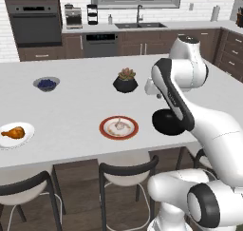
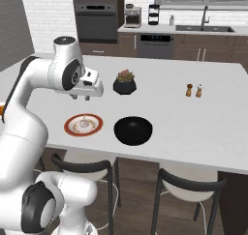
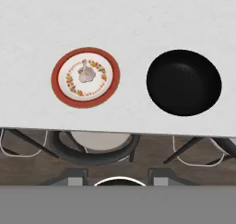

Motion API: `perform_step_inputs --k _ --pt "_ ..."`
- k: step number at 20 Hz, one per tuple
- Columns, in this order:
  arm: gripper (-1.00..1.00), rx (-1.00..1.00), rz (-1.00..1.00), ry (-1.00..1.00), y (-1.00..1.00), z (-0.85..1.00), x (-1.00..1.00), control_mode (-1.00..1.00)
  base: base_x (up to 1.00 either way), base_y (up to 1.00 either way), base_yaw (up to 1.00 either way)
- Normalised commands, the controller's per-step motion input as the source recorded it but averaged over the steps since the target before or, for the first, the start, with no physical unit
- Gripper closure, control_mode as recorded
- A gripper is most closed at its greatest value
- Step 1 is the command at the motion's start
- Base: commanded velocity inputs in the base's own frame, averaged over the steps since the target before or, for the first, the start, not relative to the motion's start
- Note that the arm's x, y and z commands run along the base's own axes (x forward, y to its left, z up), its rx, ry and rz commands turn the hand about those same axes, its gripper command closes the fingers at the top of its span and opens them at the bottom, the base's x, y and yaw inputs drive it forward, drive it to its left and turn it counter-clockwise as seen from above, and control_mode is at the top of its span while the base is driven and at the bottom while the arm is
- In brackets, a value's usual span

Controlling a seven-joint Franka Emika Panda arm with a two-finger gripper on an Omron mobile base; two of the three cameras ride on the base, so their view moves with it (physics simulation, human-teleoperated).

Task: Pick the chicken drumstick and garlic from their plates and place them in the bowl. Then put the bowl in the fridge.

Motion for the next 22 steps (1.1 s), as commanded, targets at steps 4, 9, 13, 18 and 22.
perform_step_inputs --k 4,9,13,18,22 --pt "-1.0 0.0 0.0 0.0 0.11 -0.16 -0.23 -1.0 0.0 0.0 0.0" --pt "-1.0 -0.08 0.0 -0.14 0.85 -0.66 -0.07 -1.0 0.0 0.0 0.0" --pt "-1.0 -0.03 0.0 -0.06 0.67 -0.72 0.25 -1.0 0.0 0.0 0.0" --pt "-1.0 0.0 0.0 -0.04 0.22 -0.72 0.6 -1.0 0.0 0.0 0.0" --pt "-1.0 0.0 0.0 0.02 0.07 -0.3 0.92 -1.0 0.0 0.0 0.0"
